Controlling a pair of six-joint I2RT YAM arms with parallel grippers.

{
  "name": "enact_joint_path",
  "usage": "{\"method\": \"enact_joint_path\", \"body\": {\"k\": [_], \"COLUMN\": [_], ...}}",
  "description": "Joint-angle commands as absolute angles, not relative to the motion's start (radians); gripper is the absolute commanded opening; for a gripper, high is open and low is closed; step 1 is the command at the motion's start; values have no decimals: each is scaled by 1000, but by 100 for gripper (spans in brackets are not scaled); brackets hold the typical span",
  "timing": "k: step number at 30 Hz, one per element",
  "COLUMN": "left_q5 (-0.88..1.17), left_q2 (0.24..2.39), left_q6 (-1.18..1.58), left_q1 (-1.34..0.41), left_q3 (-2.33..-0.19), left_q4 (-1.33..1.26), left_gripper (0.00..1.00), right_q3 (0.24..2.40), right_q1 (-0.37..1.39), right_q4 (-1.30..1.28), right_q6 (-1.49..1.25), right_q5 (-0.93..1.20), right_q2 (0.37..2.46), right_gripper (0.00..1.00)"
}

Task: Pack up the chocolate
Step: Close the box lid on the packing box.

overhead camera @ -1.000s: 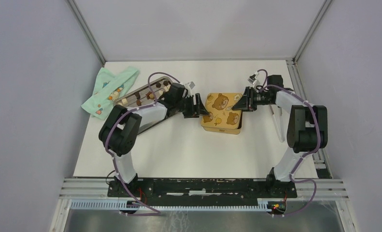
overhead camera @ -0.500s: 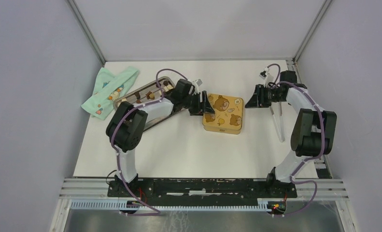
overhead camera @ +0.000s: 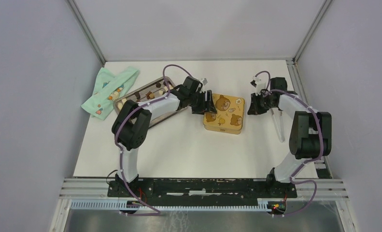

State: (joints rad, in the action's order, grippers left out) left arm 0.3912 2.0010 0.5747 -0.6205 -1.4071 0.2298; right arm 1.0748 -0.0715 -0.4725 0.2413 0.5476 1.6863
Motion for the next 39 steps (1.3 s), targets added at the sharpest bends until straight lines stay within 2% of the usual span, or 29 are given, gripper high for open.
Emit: {"method": "enact_joint_path", "body": {"k": [1,8,25,33,39], "left_q5": [331,262,289,277,202], "left_q2": [1964,1923,1968,1960,1936], "left_q6": [551,597,627,621,604], "left_q1": [-631,-627,-658,-659,-660], "left_q3": [-1389,-1283,-1368,-1399,-1430], "left_q4": [212,145,126,125,165], "left_gripper": [73,71,73,77,82], "right_q3": [1086,1069,1062,1035,1006], "right_q1": [-23,-13,36,35,10], "right_q4": [-438,-427,-423,-416,-396], "right_q6": [236,233,220,232,248], "right_q5": [544,568,785,797,714], "right_q2": [1725,1714,1750,1718,1649], "right_gripper": [9,10,11,15,17]}}
